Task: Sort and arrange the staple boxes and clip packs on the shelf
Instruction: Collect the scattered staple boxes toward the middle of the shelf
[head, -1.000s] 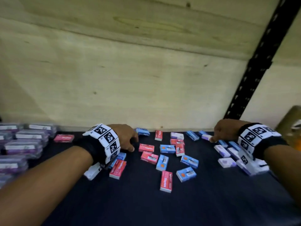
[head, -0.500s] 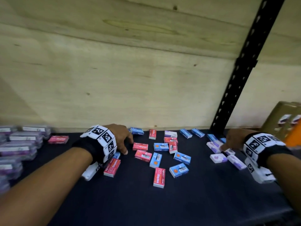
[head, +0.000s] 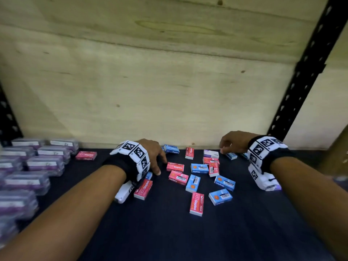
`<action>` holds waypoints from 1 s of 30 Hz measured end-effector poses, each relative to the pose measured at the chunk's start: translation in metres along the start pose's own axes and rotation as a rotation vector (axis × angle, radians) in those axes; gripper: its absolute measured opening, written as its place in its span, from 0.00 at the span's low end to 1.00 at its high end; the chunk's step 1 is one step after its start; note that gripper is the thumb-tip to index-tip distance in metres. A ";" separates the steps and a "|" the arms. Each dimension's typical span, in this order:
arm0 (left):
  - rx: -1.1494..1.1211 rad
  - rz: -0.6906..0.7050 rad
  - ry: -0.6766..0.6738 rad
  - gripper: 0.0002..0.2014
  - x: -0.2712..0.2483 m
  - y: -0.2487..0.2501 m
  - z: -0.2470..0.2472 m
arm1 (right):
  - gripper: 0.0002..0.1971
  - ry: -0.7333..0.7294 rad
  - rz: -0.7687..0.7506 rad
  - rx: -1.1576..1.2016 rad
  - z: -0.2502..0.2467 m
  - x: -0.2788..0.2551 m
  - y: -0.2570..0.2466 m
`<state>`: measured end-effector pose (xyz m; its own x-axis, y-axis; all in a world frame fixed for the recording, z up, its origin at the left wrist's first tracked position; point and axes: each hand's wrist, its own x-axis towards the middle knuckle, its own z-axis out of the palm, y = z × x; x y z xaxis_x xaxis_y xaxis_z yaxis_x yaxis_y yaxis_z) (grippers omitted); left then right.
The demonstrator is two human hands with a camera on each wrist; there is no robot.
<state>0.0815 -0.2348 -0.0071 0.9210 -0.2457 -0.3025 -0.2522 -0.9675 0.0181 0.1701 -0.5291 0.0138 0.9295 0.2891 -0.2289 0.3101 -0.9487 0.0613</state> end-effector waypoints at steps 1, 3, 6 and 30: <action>-0.007 -0.004 0.007 0.26 0.000 0.000 0.000 | 0.16 -0.007 -0.013 0.008 0.001 0.005 -0.005; -0.019 -0.009 0.016 0.26 0.001 0.001 0.001 | 0.17 -0.020 -0.025 0.038 0.005 0.014 -0.011; -0.033 -0.007 0.019 0.26 0.001 0.000 0.002 | 0.16 -0.030 -0.021 0.044 0.010 0.023 -0.015; 0.017 0.032 0.026 0.26 0.015 -0.009 0.007 | 0.10 -0.068 0.336 0.191 0.020 -0.070 0.112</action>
<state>0.0954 -0.2293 -0.0186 0.9195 -0.2785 -0.2772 -0.2867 -0.9580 0.0115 0.1353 -0.6579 0.0170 0.9556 -0.0453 -0.2910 -0.0584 -0.9976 -0.0365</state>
